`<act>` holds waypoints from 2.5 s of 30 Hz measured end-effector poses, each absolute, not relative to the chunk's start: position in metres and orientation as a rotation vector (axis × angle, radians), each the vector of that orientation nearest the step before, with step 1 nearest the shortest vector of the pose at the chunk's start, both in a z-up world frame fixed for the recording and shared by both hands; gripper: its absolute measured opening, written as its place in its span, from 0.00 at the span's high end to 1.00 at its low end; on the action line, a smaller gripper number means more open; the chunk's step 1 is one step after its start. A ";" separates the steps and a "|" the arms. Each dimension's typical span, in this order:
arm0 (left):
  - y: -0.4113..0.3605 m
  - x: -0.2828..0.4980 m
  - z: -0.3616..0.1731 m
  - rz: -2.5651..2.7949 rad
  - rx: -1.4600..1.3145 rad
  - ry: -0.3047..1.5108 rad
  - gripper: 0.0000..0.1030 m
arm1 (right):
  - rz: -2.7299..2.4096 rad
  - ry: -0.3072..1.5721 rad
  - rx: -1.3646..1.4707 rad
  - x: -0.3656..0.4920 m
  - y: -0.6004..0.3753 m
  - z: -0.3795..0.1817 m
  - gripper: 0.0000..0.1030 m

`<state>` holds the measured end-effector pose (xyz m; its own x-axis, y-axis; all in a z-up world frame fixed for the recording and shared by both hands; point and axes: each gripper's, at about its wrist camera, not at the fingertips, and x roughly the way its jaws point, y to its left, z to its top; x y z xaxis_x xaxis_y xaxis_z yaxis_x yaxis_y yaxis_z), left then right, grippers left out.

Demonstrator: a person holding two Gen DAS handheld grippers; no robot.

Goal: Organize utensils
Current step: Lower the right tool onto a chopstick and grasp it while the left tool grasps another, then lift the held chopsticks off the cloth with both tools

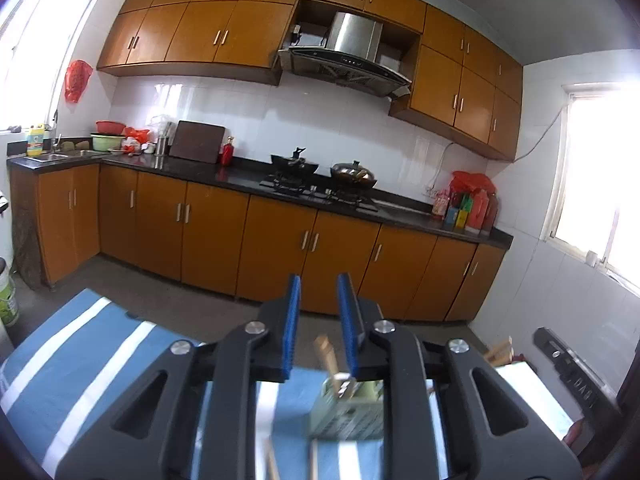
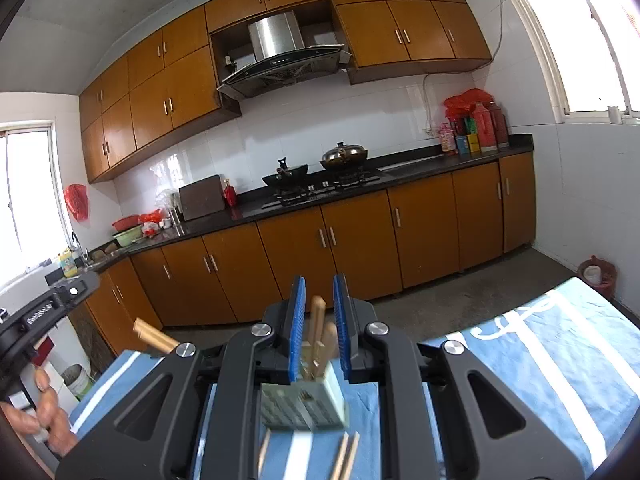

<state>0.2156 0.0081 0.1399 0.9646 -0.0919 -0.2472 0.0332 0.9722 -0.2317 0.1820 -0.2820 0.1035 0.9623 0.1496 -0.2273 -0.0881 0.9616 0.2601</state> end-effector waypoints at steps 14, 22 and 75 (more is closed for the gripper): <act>0.052 0.166 -0.016 -0.010 -0.141 0.658 0.74 | 0.121 0.759 0.237 0.167 -0.265 -0.061 0.84; 0.045 0.163 -0.054 -0.030 -0.138 0.771 0.74 | 0.158 0.879 0.218 0.178 -0.236 -0.097 0.84; 0.047 0.235 -0.096 0.018 -0.050 0.904 0.87 | 0.032 0.846 0.172 0.213 -0.287 -0.100 0.92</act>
